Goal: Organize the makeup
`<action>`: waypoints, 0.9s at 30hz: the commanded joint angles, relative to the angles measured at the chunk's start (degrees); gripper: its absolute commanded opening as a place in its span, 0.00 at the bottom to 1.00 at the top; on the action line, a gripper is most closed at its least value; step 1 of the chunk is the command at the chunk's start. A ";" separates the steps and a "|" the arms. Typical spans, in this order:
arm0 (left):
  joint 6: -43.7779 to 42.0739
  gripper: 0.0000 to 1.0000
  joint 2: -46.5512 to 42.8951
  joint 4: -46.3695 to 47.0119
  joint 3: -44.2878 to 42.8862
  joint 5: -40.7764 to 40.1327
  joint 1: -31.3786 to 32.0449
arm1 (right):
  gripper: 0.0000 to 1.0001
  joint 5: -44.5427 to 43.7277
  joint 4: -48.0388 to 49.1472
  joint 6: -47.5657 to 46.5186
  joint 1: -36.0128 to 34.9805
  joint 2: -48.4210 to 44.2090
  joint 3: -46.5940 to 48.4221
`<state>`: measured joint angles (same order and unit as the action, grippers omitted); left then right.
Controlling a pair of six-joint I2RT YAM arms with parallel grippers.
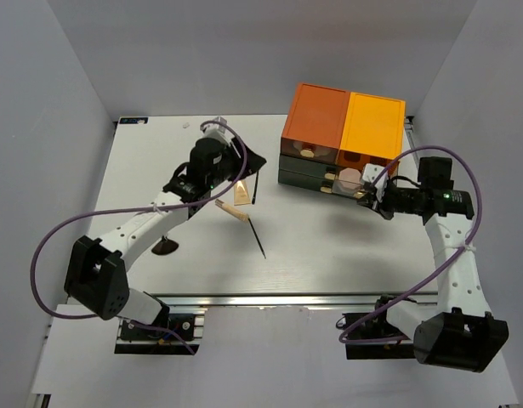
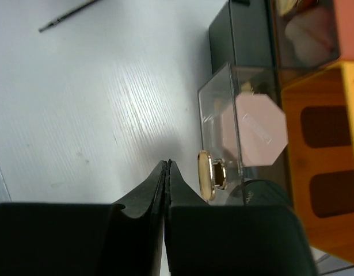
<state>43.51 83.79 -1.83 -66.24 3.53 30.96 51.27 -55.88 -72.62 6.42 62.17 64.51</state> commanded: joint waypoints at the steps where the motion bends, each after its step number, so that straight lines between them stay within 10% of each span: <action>1: 3.25 0.64 -4.15 1.39 6.19 -2.12 0.86 | 0.00 -11.08 11.02 8.44 -3.15 -0.91 -4.90; 16: 17.39 0.81 15.86 26.69 4.20 13.78 4.81 | 0.00 -36.76 47.26 31.75 -8.00 8.93 -6.51; 22: 21.70 0.81 27.82 32.93 -5.02 17.56 9.46 | 0.00 -35.63 46.75 32.89 -8.00 11.48 -3.69; 27: 26.89 0.81 33.36 41.28 -8.03 13.63 12.54 | 0.00 -14.82 34.09 22.89 -7.03 3.32 -5.60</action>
<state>66.24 117.12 31.38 -71.68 18.57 42.15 23.99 -17.63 -44.14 -1.06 71.99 58.54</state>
